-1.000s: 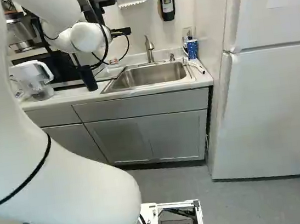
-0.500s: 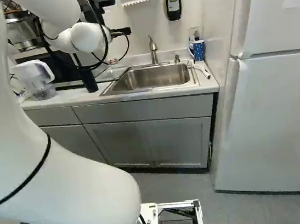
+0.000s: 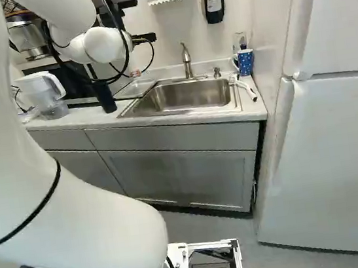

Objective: Rinse the cup and place it in the tray

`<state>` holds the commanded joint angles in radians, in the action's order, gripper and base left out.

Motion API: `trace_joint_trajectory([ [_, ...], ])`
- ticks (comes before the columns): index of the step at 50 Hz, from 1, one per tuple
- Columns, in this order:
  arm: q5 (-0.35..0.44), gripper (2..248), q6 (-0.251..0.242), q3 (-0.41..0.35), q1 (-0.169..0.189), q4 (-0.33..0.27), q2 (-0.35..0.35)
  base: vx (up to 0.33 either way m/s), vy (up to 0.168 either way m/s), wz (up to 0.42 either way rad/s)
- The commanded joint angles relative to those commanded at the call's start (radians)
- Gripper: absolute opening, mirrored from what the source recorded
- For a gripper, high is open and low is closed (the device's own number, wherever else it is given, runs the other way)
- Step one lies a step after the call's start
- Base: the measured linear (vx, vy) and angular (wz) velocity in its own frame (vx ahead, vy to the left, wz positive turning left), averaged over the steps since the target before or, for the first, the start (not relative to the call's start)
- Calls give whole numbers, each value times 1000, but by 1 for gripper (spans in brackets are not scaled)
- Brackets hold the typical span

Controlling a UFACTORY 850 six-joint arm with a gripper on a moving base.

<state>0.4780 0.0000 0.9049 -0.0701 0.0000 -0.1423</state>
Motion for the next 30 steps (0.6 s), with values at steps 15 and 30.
trace_joint_trajectory([
  [15, 0, 247, 0, 0, 0, 0, 0, 110, -85, 77],
  [30, 0, 247, 0, 0, 0, 0, 0, 102, -84, 12],
])
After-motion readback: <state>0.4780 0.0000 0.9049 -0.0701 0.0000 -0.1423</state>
